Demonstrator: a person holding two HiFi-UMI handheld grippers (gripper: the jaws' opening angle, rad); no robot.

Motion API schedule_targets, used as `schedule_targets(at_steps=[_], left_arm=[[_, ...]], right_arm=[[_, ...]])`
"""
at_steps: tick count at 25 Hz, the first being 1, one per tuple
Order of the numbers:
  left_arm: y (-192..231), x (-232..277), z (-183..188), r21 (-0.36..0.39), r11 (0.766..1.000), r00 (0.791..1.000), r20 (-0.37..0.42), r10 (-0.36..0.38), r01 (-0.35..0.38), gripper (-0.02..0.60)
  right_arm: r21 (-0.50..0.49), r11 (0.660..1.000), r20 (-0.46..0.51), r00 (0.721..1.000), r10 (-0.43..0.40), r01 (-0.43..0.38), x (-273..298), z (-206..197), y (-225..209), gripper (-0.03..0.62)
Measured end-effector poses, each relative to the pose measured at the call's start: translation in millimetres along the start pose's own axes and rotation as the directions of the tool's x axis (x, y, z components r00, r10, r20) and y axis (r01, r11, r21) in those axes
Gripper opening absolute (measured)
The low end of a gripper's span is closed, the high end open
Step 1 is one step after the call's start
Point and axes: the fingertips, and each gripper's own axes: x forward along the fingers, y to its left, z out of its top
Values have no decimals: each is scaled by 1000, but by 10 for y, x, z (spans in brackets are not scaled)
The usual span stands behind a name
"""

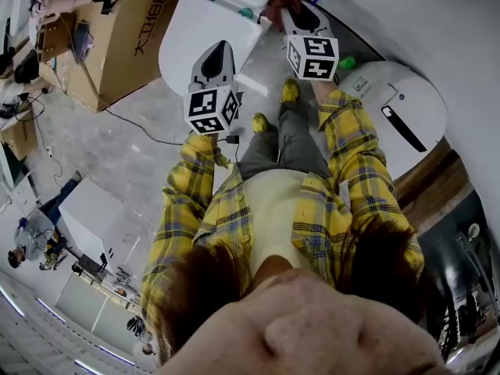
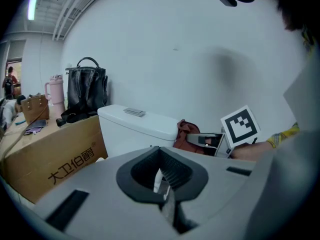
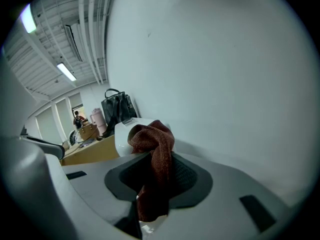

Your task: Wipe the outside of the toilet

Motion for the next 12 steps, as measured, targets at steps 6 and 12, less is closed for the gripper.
schedule_targets(at_steps=[6,12], left_arm=[[10,38,-26,14,1000,1000,8,-11,11,3],[80,118,-106,33,999,1000,6,-9,9,2]], right_arm=[[11,1000,-5,1000,-26,26,116,-77,-88,123],[43,998,-8,999,-41,41,174,-187,-147,123]])
